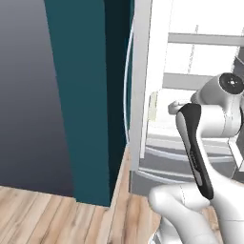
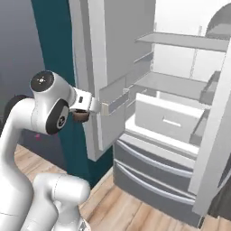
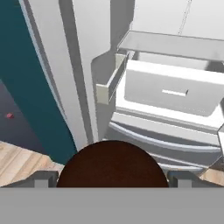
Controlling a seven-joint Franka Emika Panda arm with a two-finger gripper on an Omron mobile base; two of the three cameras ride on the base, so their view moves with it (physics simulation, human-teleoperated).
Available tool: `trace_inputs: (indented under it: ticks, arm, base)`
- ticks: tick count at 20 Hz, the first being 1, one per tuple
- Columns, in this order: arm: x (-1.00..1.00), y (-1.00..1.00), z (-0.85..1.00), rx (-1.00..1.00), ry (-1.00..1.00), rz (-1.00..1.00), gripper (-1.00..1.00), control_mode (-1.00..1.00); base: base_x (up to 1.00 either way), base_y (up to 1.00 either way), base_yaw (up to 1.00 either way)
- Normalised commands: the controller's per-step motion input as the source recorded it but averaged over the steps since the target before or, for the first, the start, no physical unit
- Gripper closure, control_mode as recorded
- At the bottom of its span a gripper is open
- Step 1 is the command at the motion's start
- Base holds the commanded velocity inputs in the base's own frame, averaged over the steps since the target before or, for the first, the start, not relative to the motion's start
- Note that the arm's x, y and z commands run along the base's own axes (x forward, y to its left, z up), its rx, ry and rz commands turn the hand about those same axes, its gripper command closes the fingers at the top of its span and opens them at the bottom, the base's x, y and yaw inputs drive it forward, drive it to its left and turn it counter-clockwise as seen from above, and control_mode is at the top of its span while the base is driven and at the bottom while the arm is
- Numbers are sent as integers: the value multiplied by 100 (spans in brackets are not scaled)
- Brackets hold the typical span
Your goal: Take the cupcakes from the fridge and place them on the empty tray on the dining counter.
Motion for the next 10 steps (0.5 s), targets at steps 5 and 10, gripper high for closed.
trace_inputs:
  ticks: [5,10]
  arm:
    - [0,0,0,0,0,0,100,100]
    - [0,0,0,0,0,0,100,100]
  base:
    - [-19,36,88]
    - [-14,40,87]
